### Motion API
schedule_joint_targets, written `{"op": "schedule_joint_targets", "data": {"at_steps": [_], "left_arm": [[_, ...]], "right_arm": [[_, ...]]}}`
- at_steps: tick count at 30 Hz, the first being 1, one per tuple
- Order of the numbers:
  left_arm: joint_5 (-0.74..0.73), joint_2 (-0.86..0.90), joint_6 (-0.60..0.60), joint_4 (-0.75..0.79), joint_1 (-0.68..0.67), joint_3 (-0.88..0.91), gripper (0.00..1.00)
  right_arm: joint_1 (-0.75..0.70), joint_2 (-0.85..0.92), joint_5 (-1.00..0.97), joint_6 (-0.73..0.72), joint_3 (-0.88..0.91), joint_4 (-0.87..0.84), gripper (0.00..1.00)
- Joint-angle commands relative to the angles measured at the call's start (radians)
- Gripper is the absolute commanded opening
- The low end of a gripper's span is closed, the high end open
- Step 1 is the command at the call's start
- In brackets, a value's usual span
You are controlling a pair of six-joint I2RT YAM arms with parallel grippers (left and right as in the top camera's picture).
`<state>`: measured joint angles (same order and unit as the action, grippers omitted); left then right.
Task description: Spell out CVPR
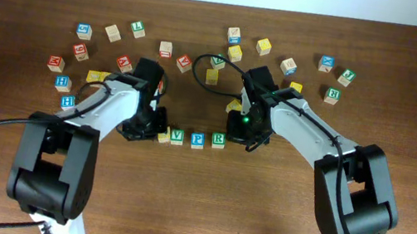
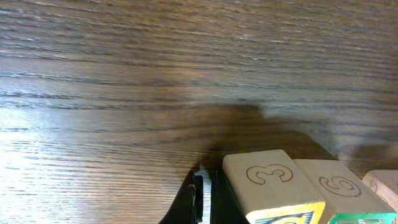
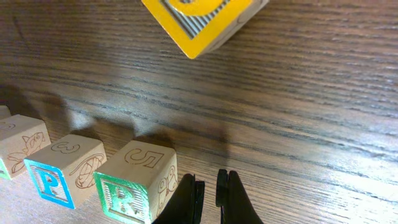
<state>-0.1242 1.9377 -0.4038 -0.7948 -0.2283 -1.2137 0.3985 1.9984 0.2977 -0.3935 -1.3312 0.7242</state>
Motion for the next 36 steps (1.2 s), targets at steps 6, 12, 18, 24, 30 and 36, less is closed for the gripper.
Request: {"op": "schedule_joint_targets", "data": {"at_steps": [6,12,18,24,30,36], "left_arm": [[-0.011,0.031,0.017,0.020,-0.005,0.005,0.00],[-0.011,0.031,0.066,0.006,-0.015,0.005,0.00],[-0.007,0.031,0.066,0.005,-0.066,0.005,0.00],[-0.008,0.031,0.156,-0.011,-0.066,0.005,0.00],[-0.011,0.031,0.238,-0.041,-0.062,0.004,0.00],[-0.011,0.031,0.168,-0.118,0.040,-0.093,0.00]], "right_arm": [[0.026,0.007,0.005,-0.008,0.008,-0.026,0.04],[0.080,0.007,0.006,-0.032,0.008,-0.058,0.04],[0.085,0.007,0.043,-0.095,0.008,-0.048,0.04],[0.101,0.007,0.058,-0.140,0.008,-0.048,0.04],[0.098,0.007,0.065,-0.166,0.008,-0.048,0.04],[0.033,0.007,-0.002,-0.145,0.007,0.013,0.04]]}}
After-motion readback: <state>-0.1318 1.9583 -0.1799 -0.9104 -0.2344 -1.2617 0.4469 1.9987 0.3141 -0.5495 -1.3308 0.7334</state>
